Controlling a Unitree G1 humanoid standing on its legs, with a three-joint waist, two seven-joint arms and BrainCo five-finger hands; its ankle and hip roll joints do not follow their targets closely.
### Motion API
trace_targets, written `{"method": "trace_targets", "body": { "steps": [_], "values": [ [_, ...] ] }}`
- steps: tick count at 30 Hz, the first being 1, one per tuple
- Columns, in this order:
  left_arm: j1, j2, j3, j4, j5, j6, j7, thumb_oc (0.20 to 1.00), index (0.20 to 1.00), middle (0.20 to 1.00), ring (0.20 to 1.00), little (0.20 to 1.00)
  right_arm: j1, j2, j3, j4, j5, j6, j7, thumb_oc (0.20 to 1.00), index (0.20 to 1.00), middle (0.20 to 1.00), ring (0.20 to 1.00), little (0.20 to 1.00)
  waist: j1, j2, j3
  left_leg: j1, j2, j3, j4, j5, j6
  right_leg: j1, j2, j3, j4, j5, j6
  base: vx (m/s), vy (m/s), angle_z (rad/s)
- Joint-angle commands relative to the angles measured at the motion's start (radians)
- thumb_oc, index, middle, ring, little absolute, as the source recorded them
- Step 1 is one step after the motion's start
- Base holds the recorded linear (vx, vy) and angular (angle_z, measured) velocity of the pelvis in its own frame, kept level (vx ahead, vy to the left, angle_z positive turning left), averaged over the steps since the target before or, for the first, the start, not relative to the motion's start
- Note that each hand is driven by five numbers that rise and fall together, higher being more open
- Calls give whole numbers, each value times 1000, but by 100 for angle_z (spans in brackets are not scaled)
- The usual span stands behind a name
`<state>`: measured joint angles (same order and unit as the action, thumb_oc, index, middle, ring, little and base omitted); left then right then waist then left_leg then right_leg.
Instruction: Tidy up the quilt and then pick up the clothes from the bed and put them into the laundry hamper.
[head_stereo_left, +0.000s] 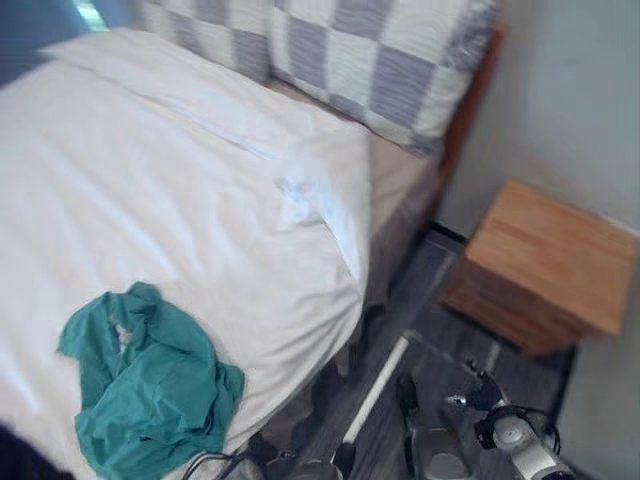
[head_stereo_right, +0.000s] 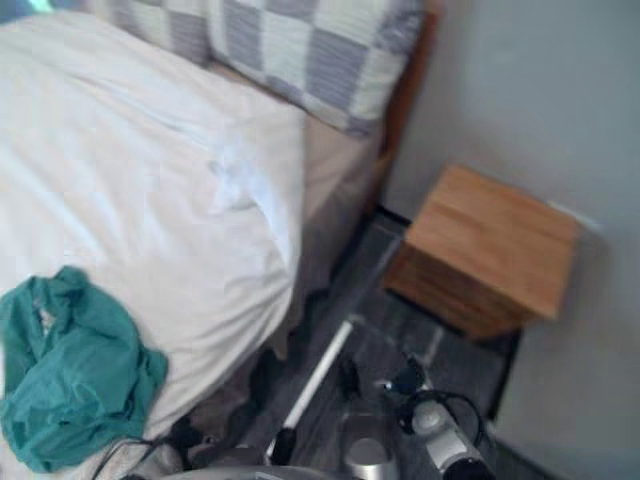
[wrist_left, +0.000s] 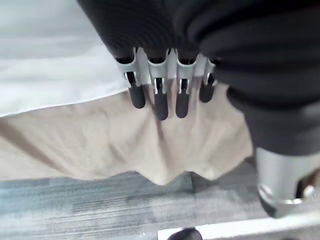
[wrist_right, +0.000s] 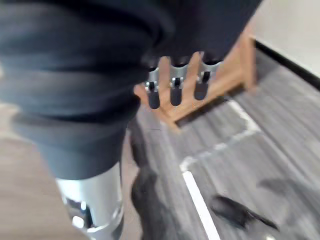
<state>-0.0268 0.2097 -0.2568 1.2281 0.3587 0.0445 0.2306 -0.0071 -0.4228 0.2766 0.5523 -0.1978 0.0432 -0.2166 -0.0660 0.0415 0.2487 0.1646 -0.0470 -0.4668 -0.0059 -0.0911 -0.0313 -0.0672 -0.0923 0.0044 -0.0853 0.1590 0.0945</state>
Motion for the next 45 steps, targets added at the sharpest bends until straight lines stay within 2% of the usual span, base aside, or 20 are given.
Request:
{"method": "trace_targets", "body": {
  "steps": [1,3,4,5,7,8,10,12,14,15,17,20,22,23,29,32,41,42,43,45],
  "values": [
    [34,90,-1,-32,-3,19,41,1000,1000,1000,1000,1000,-51,-77,-82,-156,-39,-66,-76,1000,1000,1000,1000,1000,31,-58,-18,-40,151,253,186,-91,-82,-76,-104,-27,83,-101,144,149,-168,110],
    [35,86,-11,-56,5,18,34,1000,1000,1000,1000,1000,-60,-129,-136,-194,-47,-56,-115,1000,1000,1000,1000,1000,29,-59,-14,-128,199,430,258,-32,-97,-8,-143,-130,71,-125,136,5,-145,161],
    [34,86,-12,-56,5,18,34,1000,1000,1000,1000,1000,-60,-130,-137,-195,-47,-55,-115,1000,1000,1000,1000,1000,27,-61,-15,-134,196,428,257,-26,-97,-11,-146,-132,70,-121,135,-104,-244,206],
    [30,102,-13,-91,20,26,25,1000,1000,1000,1000,1000,-69,-172,-195,-247,-59,-41,-148,1000,1000,1000,1000,1000,29,-75,-18,-190,223,637,332,-48,-76,50,-153,-226,57,-153,115,-112,-245,144],
    [29,112,-14,-121,26,29,24,1000,1000,1000,1000,1000,-75,-224,-257,-276,-84,-30,-170,1000,1000,1000,1000,1000,38,-81,-20,-260,183,707,345,-35,-66,60,-150,-282,84,-183,93,-110,-235,168],
    [23,104,-30,-111,44,24,5,1000,1000,1000,1000,1000,-69,-248,-301,-260,-82,-24,-186,1000,1000,1000,1000,1000,30,-73,-29,-232,219,799,281,-34,-62,78,-152,-347,109,-204,98,-54,-109,164],
    [22,118,-49,-124,52,26,-25,1000,1000,1000,1000,1000,-86,-303,-323,-253,-106,0,-188,1000,1000,1000,1000,1000,35,-72,-34,-189,194,790,192,-36,-47,59,-162,-384,189,-197,95,15,-20,203],
    [5,131,-73,-102,81,29,-47,1000,1000,1000,1000,1000,-103,-340,-366,-234,-111,9,-191,1000,1000,1000,1000,1000,31,-89,-24,-176,191,762,148,-29,-48,21,-199,-411,303,-173,122,-17,-45,125],
    [0,152,-89,-94,92,37,-53,1000,1000,1000,1000,1000,-172,-376,-332,-186,-112,21,-188,1000,1000,1000,1000,1000,22,-96,-2,-183,191,726,127,-19,-39,-57,-199,-314,404,-125,166,-47,-102,113],
    [-4,162,-94,-86,98,33,-53,1000,1000,1000,1000,1000,-199,-400,-314,-144,-116,24,-192,1000,1000,1000,1000,1000,22,-94,2,-183,197,710,112,-12,-44,-77,-172,-246,399,-143,167,1,-145,122],
    [-17,183,-107,-83,98,19,-51,1000,1000,1000,1000,1000,-259,-447,-281,-55,-111,36,-191,1000,1000,1000,1000,1000,34,-93,4,-185,202,676,92,-5,-59,-70,-170,-156,297,-174,167,40,-170,37],
    [-33,209,-126,-52,101,8,-55,1000,1000,1000,1000,1000,-359,-495,-228,76,-79,46,-190,1000,1000,1000,1000,1000,36,-102,10,-180,219,625,80,-6,-92,-78,-222,-74,166,-137,167,111,-273,22],
    [-35,217,-130,-43,103,4,-48,1000,1000,1000,1000,1000,-387,-512,-211,101,-71,41,-190,1000,1000,1000,1000,1000,38,-109,12,-182,222,620,92,-14,-100,-62,-228,-78,129,-129,167,42,-245,62],
    [-40,233,-132,-47,89,-6,-31,1000,1000,1000,1000,1000,-506,-526,-152,173,-59,50,-191,1000,1000,1000,1000,1000,60,-107,25,-220,232,606,118,4,-122,-58,-233,-105,99,-104,167,-35,-275,66],
    [-49,230,-134,-65,50,-12,7,1000,1000,1000,1000,1000,-702,-588,-48,207,-39,47,-207,1000,1000,1000,1000,1000,65,-62,79,-278,268,597,78,72,-142,-139,-202,-103,132,-112,167,-83,-100,29],
    [-98,230,-175,-74,41,-16,16,1000,1000,1000,1000,1000,-912,-646,114,193,-30,16,-199,1000,1000,1000,1000,1000,60,-27,139,-326,309,608,-5,158,-170,-224,-170,-123,160,-124,166,-110,-97,-22],
    [-130,200,-194,-107,1,-22,33,1000,1000,1000,1000,1000,-1061,-665,295,200,-16,-23,-166,1000,1000,1000,1000,1000,70,-7,212,-398,351,612,-50,226,-188,-372,-135,-123,256,-144,155,-80,-66,-7],
    [-132,197,-197,-104,0,-22,32,1000,1000,1000,1000,1000,-1064,-660,313,232,-16,-25,-155,956,956,956,956,956,70,-6,218,-405,353,611,-46,227,-189,-381,-134,-122,265,-147,153,-66,-36,0],
    [-134,195,-200,-101,2,-21,32,1000,1000,1000,1000,1000,-1063,-657,326,265,-17,-23,-142,200,200,200,200,200,68,-8,225,-410,354,611,-40,226,-189,-390,-134,-123,276,-149,152,-44,-29,0],
    [-143,189,-207,-92,4,-19,35,1000,1000,1000,1000,1000,-1059,-637,328,342,-8,-17,-135,200,200,200,200,200,65,-9,233,-415,354,612,-27,225,-188,-392,-134,-124,285,-152,149,-47,0,0]
  ]
}}
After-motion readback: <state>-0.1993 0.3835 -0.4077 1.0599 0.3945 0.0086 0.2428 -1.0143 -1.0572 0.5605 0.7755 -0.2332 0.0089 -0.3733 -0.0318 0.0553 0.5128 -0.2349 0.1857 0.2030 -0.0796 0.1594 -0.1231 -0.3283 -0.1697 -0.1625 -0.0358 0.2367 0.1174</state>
